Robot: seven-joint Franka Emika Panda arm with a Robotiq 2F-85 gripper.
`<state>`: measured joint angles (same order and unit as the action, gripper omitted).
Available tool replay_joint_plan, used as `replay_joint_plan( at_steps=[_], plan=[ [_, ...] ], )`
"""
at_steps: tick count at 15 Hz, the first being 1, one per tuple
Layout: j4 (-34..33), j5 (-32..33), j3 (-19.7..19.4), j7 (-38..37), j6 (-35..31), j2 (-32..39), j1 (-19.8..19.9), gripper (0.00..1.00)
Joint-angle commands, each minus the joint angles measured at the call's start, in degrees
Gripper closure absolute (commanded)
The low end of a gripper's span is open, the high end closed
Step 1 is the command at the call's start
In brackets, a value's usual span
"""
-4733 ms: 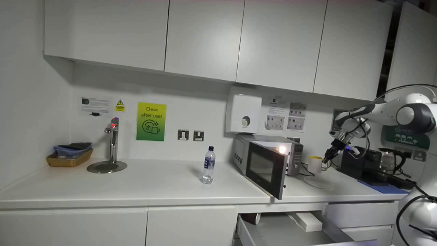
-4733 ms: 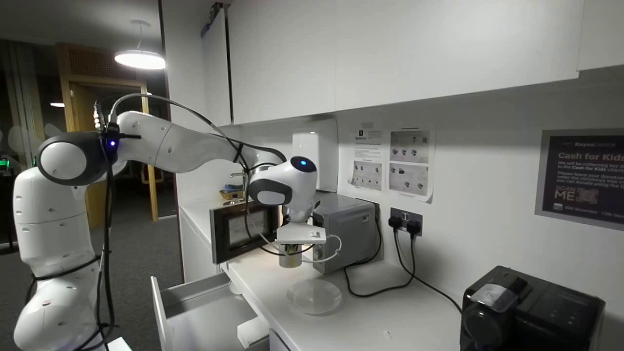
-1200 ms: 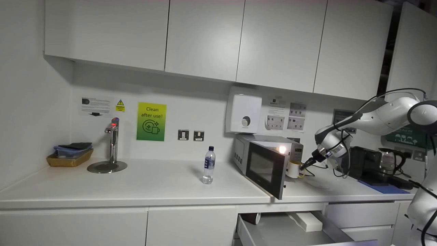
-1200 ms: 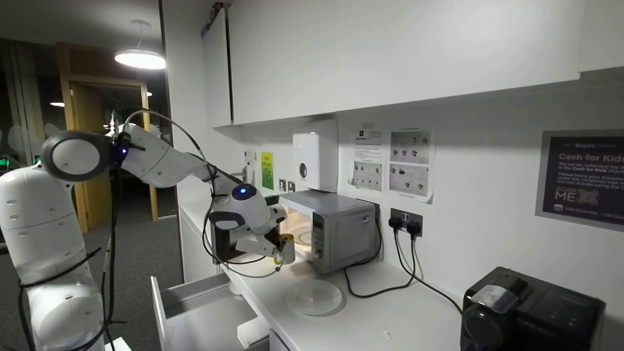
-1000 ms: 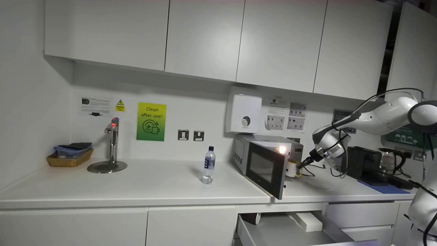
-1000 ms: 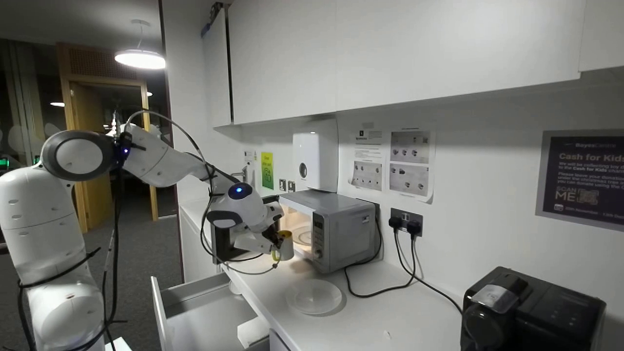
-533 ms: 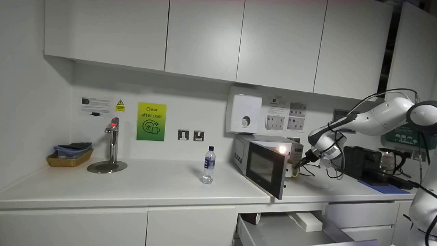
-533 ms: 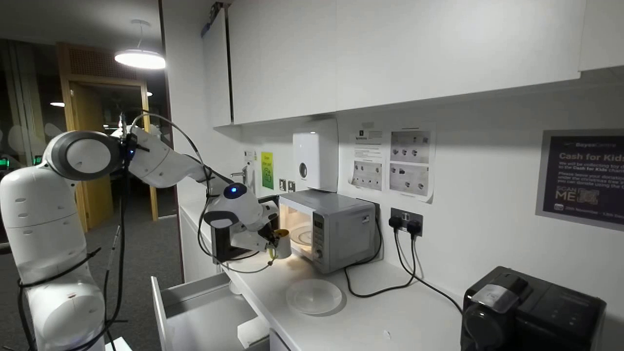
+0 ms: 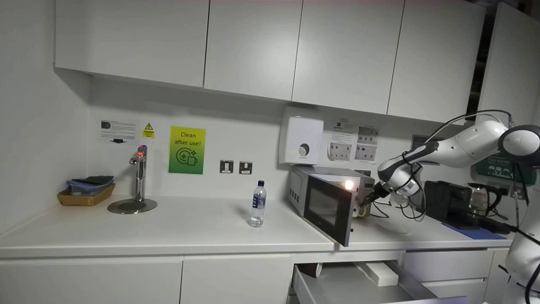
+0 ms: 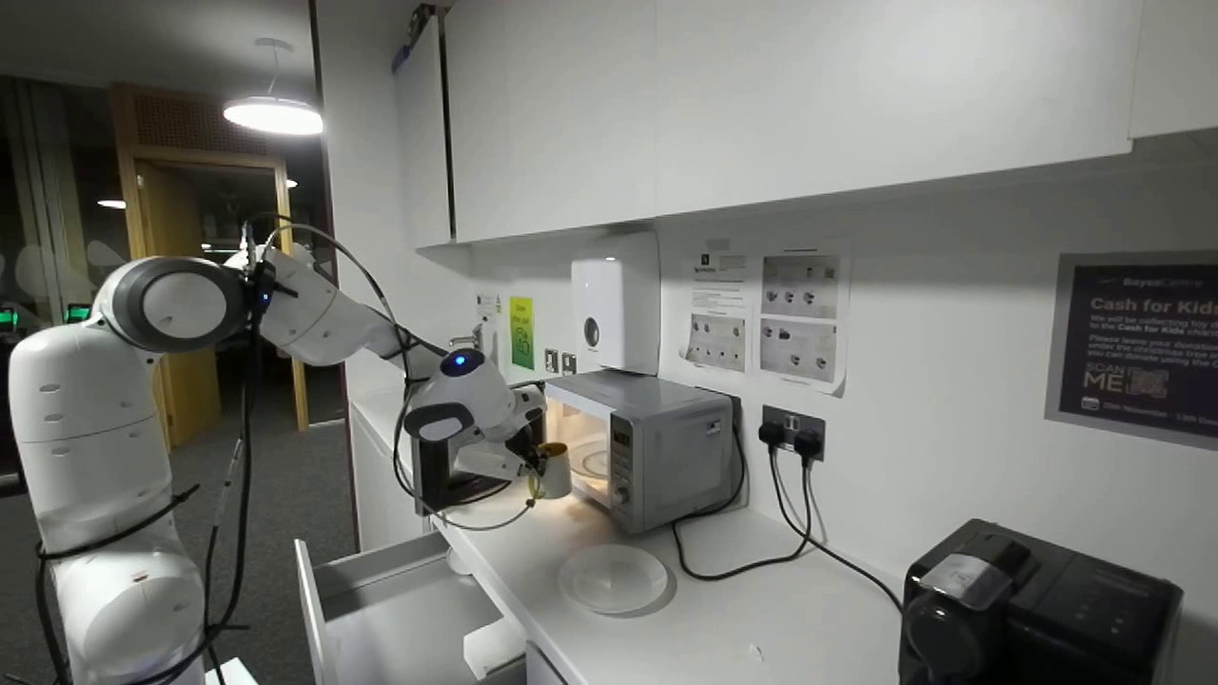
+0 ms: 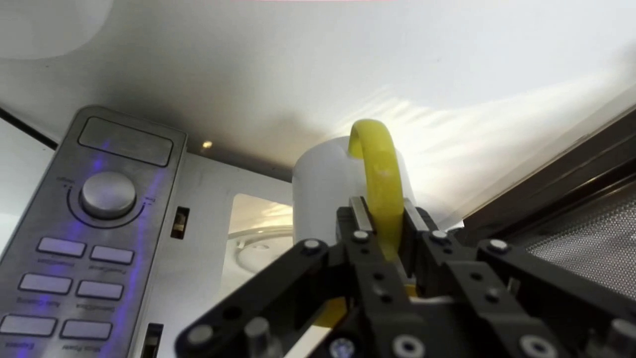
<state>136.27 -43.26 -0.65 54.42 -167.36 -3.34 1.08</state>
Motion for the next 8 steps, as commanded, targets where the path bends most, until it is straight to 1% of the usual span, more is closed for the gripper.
replay_joint_plan(
  at_steps=[1,8],
  plan=[
    [-4.0,2.5,0.1,-2.9,-1.0,1.0,0.3,0.96],
    [-8.9,3.6,-0.1,-4.1,-0.5,4.9,0.2,0.96]
  ],
)
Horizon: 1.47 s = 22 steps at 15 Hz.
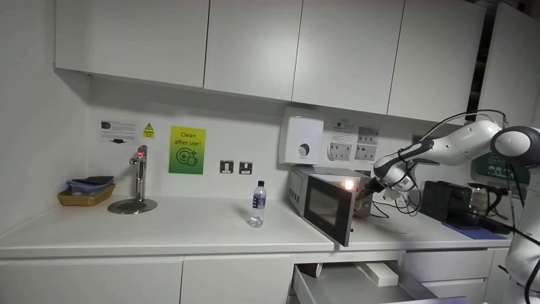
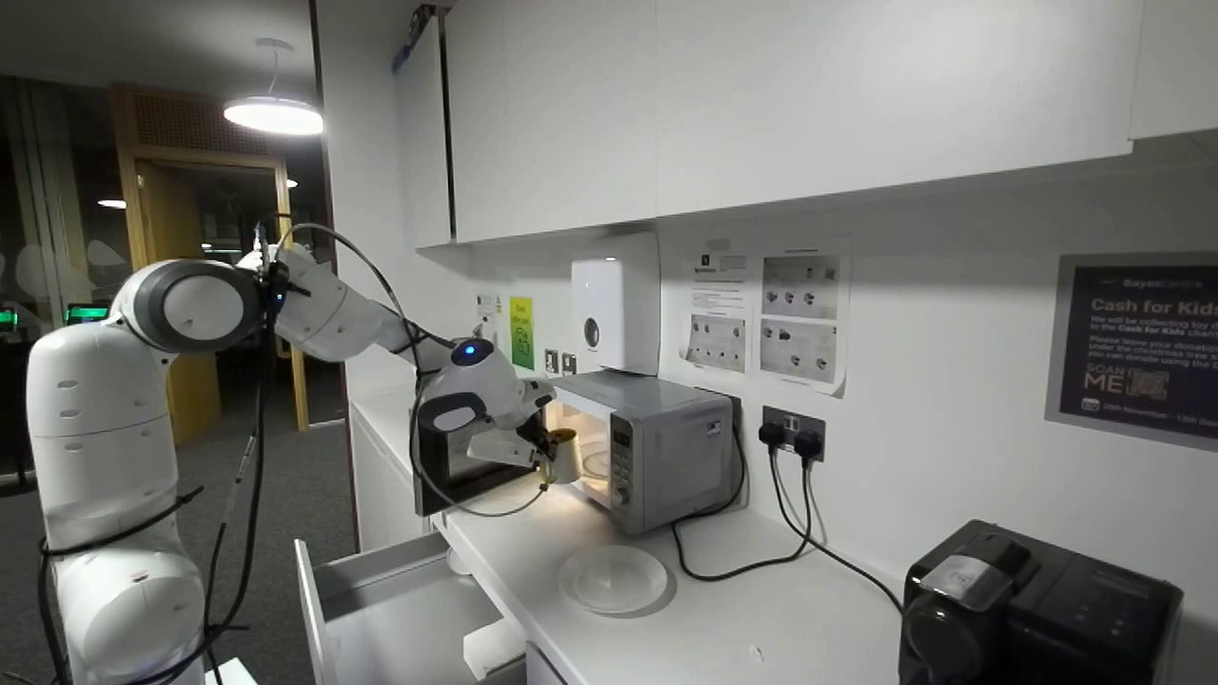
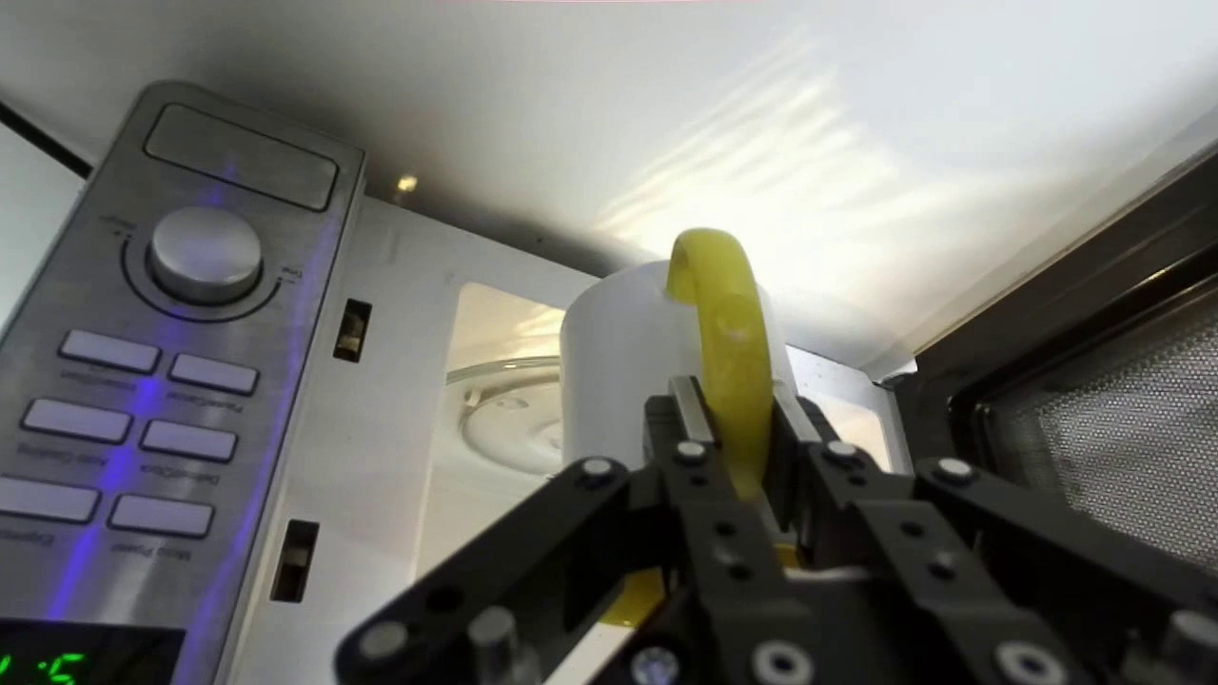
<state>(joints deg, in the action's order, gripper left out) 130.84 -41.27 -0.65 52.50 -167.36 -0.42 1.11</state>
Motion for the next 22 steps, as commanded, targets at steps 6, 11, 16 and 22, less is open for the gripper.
replay_joint_plan(
  at_steps=[6,11,16,22],
  plan=[
    [-7.7,2.8,-0.4,-3.2,-0.2,6.1,-0.1,0.96],
    [-10.6,4.0,-0.5,-6.4,-0.2,9.1,-0.5,0.96],
    [-12.2,3.2,-0.2,-7.0,0.3,9.9,-0.6,0.96],
    [-10.7,2.8,0.0,-5.5,0.0,10.2,-0.4,0.82]
  ],
)
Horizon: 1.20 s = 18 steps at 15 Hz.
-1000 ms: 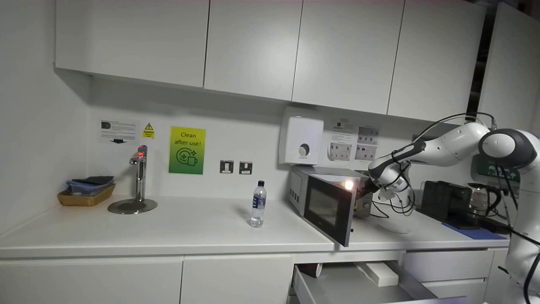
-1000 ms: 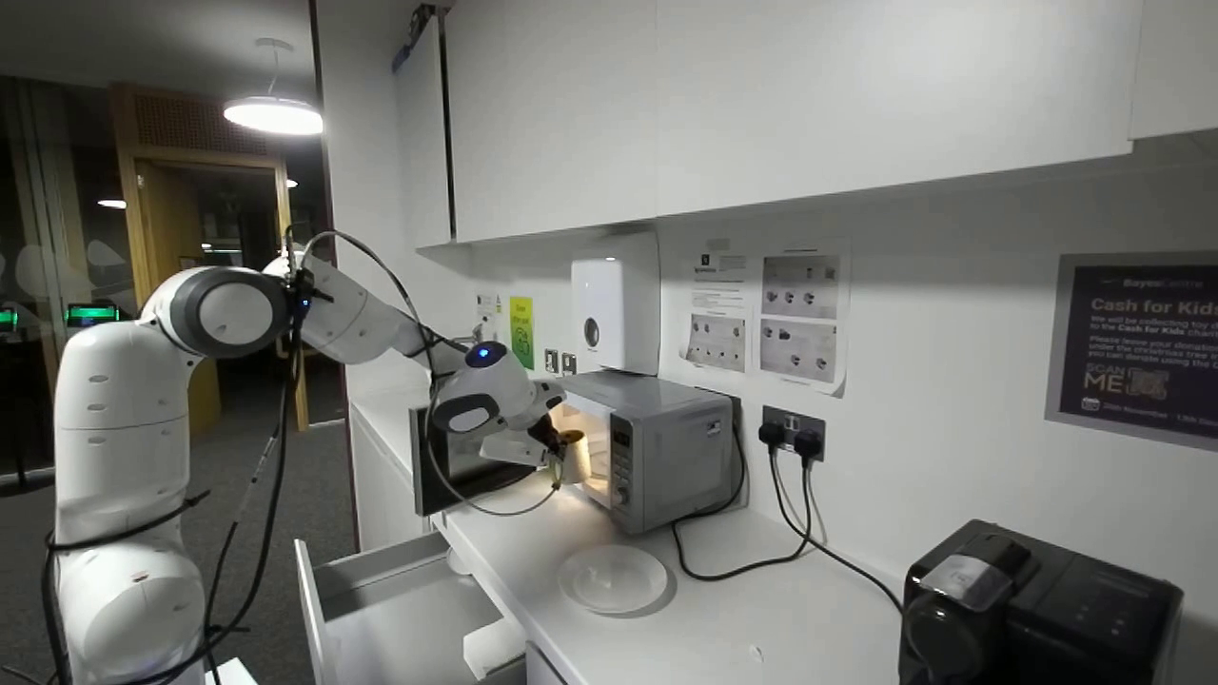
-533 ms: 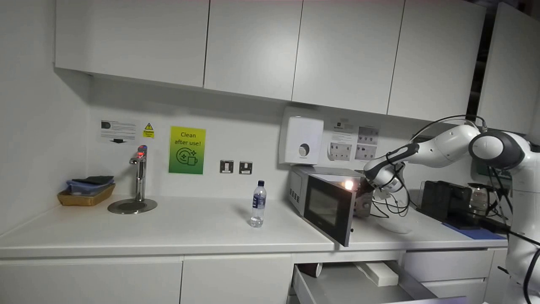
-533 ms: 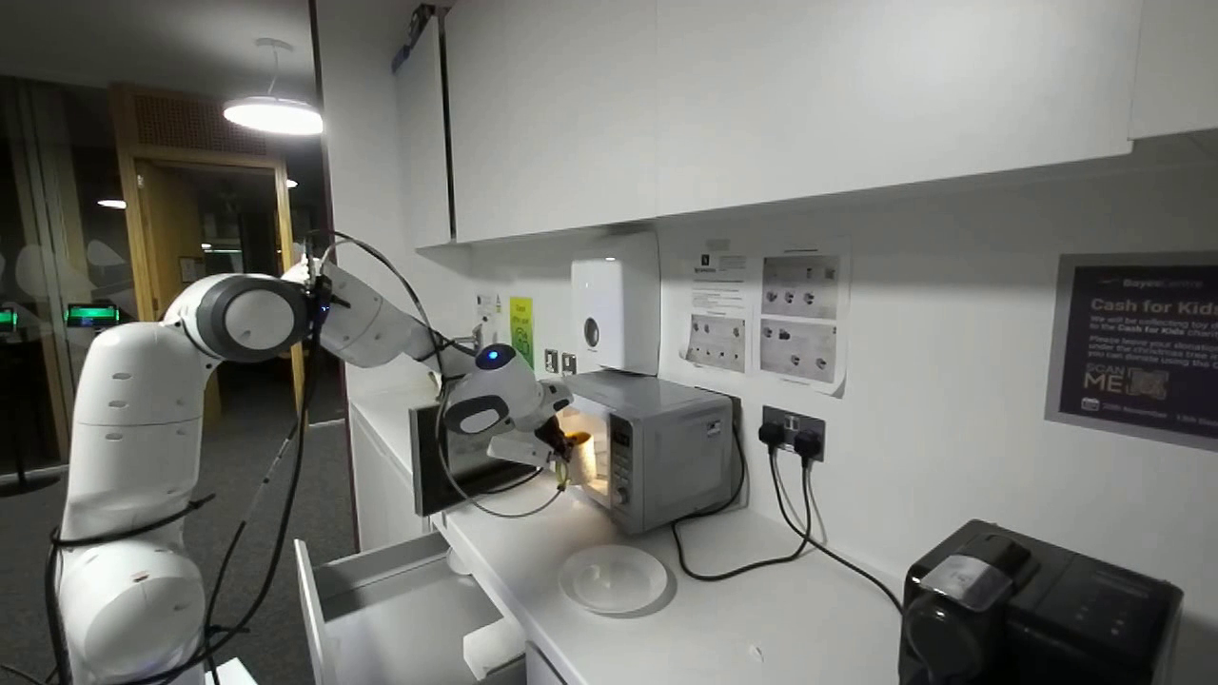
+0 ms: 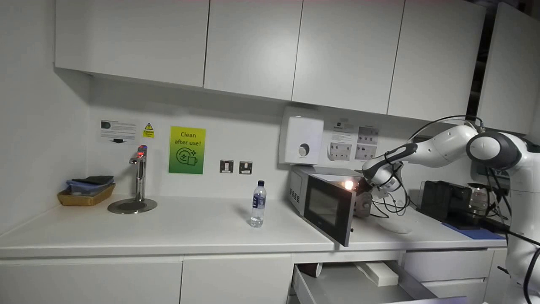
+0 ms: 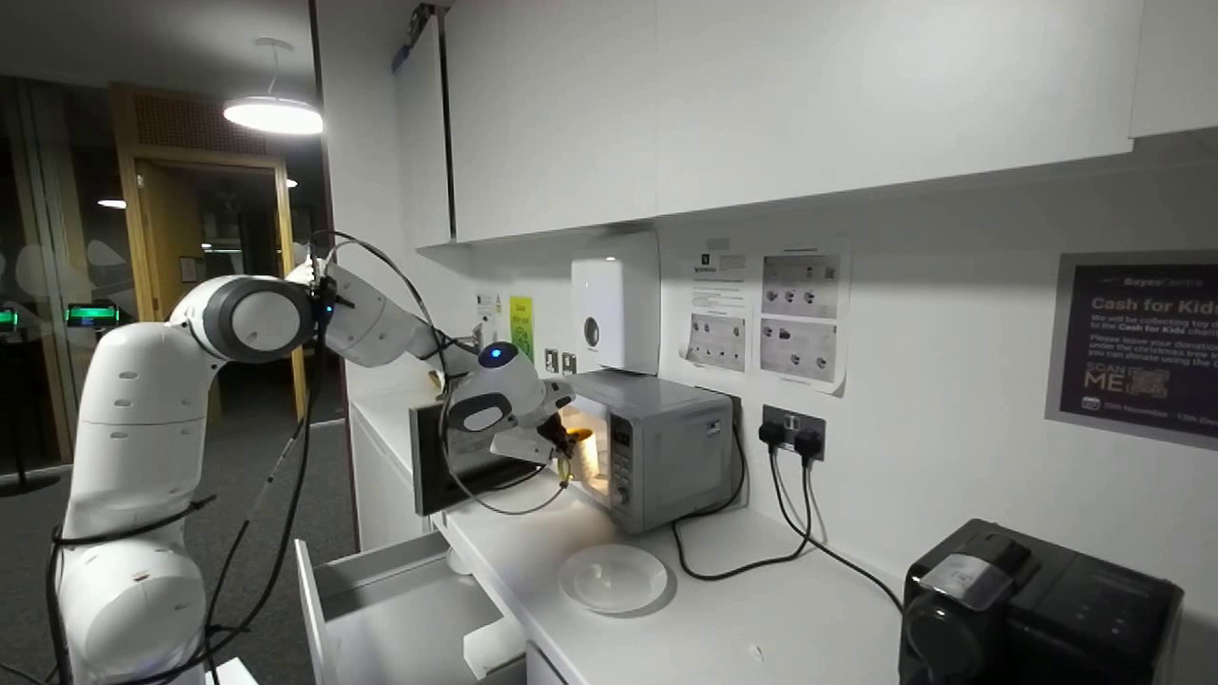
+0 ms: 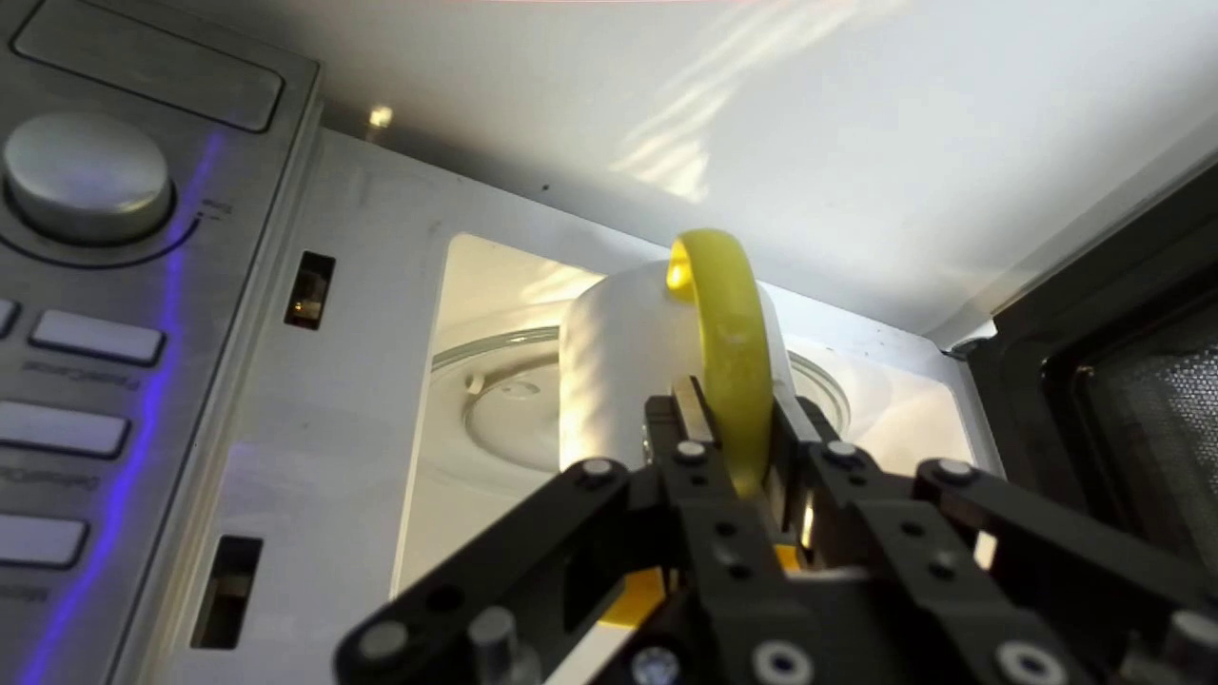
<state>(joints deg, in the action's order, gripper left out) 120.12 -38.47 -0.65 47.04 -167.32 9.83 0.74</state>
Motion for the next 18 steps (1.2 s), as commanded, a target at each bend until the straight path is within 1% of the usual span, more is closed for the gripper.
replay_joint_plan(
  at_steps=[1,9,10,18],
  plan=[
    [0.0,0.0,0.0,0.0,0.0,0.0,0.0,0.82],
    [0.0,0.0,0.0,0.0,0.0,0.0,0.0,0.82],
    [0.0,0.0,0.0,0.0,0.0,0.0,0.0,0.96],
    [-2.5,1.0,-0.3,-2.1,0.0,2.7,-0.9,0.96]
  ],
)
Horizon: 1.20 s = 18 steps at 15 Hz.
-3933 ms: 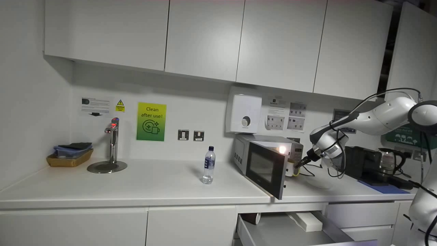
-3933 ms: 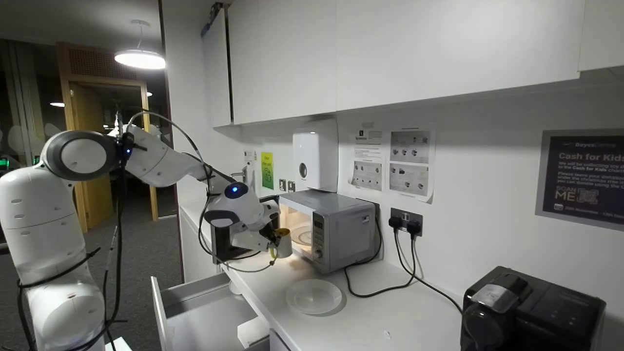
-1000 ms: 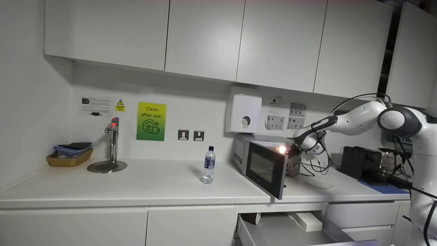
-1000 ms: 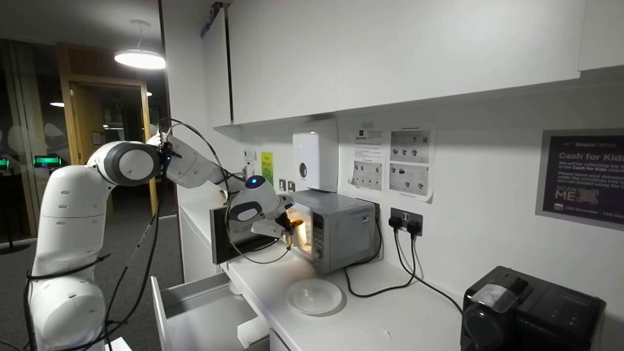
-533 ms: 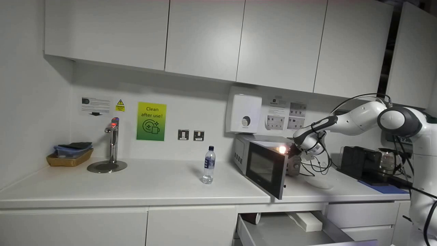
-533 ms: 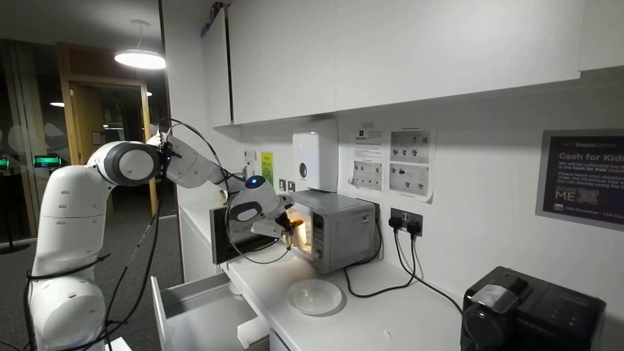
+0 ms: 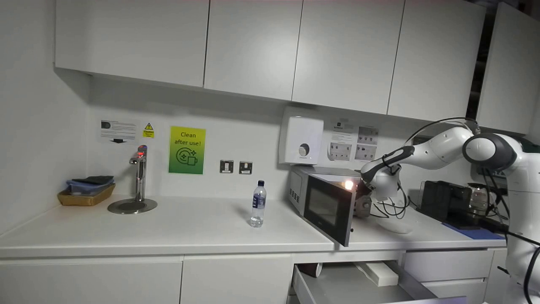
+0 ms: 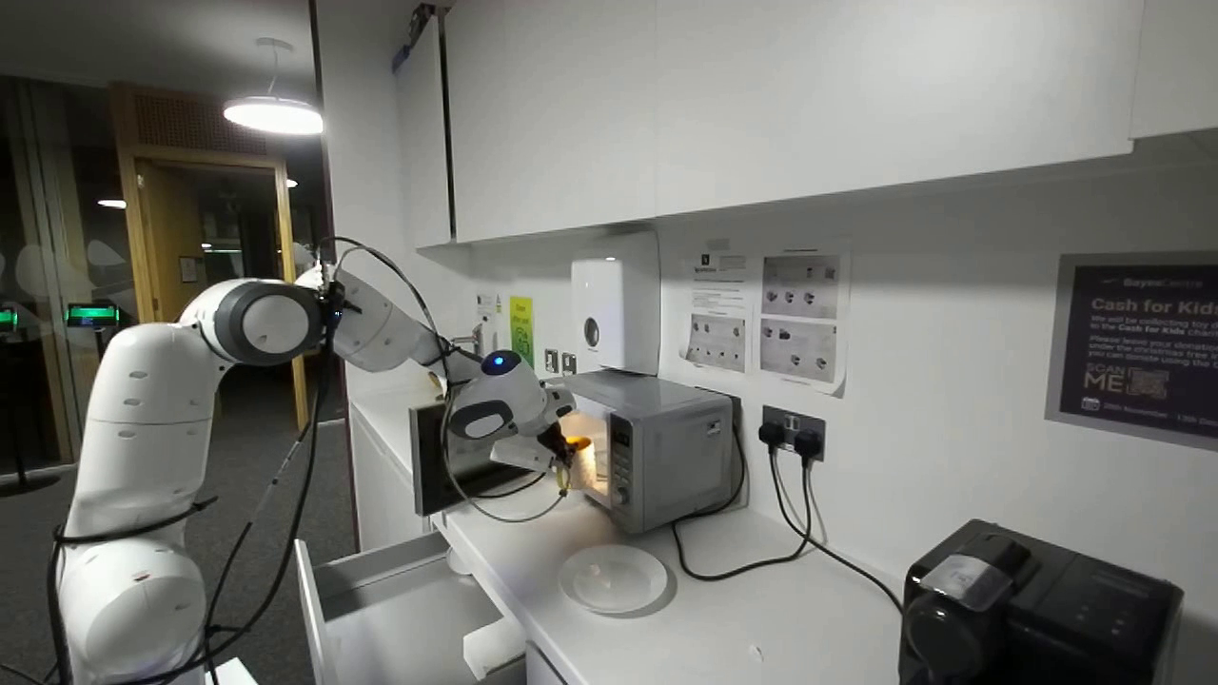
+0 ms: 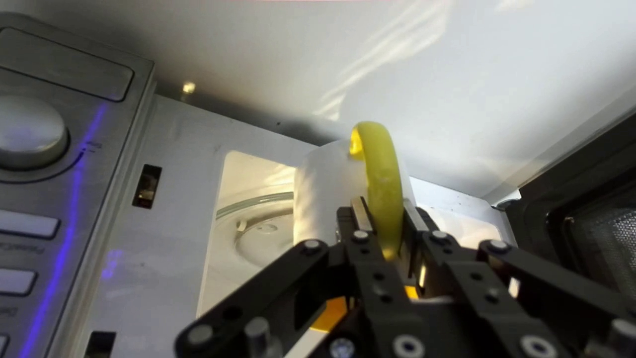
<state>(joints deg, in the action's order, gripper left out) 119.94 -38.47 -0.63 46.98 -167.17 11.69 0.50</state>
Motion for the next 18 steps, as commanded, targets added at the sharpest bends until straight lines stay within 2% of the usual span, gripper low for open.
replay_joint_plan(
  at_steps=[1,18],
  plan=[
    [-2.6,1.0,-0.3,-2.1,-0.1,0.8,-0.8,0.96],
    [-11.2,-0.1,0.1,-0.8,-0.8,5.7,-1.4,0.96]
  ],
)
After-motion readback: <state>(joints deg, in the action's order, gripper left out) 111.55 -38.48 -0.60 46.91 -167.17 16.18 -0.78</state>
